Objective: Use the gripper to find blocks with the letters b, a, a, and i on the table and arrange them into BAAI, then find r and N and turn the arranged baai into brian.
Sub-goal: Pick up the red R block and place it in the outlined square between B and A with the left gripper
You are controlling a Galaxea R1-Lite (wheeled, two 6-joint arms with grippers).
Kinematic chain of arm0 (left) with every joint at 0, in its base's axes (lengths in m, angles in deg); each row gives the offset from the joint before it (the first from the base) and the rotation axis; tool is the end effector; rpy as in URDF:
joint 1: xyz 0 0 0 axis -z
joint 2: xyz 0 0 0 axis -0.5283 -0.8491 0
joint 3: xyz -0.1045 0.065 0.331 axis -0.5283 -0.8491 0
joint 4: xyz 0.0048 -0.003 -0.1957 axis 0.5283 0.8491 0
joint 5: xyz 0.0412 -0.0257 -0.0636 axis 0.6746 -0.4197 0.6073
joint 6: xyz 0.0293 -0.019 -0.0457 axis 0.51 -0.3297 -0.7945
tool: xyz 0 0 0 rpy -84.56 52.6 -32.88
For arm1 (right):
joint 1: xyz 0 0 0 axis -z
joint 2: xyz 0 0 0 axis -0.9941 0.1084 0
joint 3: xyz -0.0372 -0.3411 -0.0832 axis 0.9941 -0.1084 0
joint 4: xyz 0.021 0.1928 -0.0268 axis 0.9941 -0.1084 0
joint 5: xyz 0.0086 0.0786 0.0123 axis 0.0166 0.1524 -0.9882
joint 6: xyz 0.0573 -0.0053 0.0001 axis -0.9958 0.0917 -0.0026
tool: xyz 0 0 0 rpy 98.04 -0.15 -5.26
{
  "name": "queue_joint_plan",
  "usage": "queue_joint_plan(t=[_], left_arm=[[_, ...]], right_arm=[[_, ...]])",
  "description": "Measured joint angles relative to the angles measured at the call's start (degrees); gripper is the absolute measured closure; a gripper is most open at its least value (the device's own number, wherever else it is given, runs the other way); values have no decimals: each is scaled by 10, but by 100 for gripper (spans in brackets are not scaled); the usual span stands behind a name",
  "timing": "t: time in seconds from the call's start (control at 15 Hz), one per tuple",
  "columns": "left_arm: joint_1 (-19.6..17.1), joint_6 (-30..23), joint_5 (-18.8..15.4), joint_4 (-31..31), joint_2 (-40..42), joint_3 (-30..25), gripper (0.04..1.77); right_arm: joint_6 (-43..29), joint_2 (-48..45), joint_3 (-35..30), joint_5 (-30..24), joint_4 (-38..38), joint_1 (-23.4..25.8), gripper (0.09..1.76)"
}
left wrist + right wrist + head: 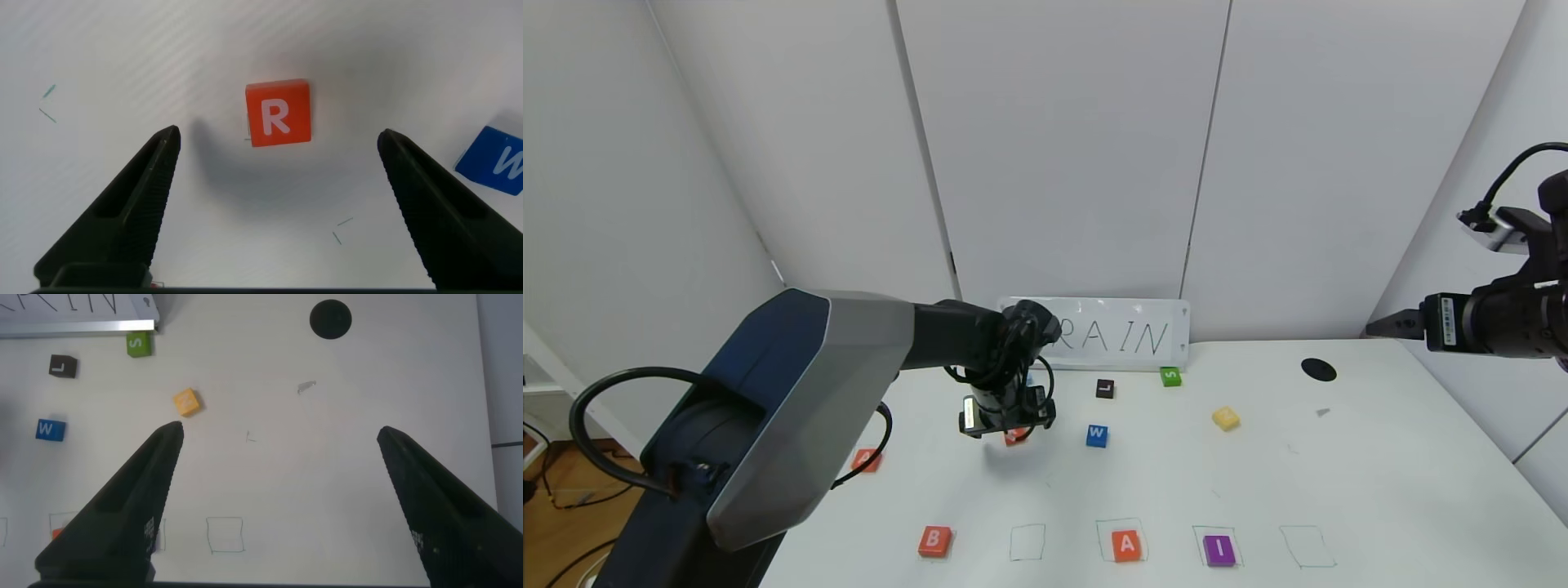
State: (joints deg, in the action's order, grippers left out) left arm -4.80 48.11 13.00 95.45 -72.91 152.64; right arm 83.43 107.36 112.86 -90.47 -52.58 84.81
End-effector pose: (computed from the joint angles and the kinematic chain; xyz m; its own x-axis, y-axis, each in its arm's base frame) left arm 0.4721 -0.2278 0.0590 0.4189 0.0268 -0.9076 -0.1783 0.9825 -0.0533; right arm 0.3266 -0.0045 0.2590 0.7853 0.0110 -0.6191 0.0608 0.9936 0.0948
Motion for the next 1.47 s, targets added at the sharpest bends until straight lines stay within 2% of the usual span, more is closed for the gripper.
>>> queue_joint_plan(t=[1.47], left_arm=[[-20,11,-2,-3,-30,15,9]], right_arm=[[-3,2,-2,0,0,-7,14]])
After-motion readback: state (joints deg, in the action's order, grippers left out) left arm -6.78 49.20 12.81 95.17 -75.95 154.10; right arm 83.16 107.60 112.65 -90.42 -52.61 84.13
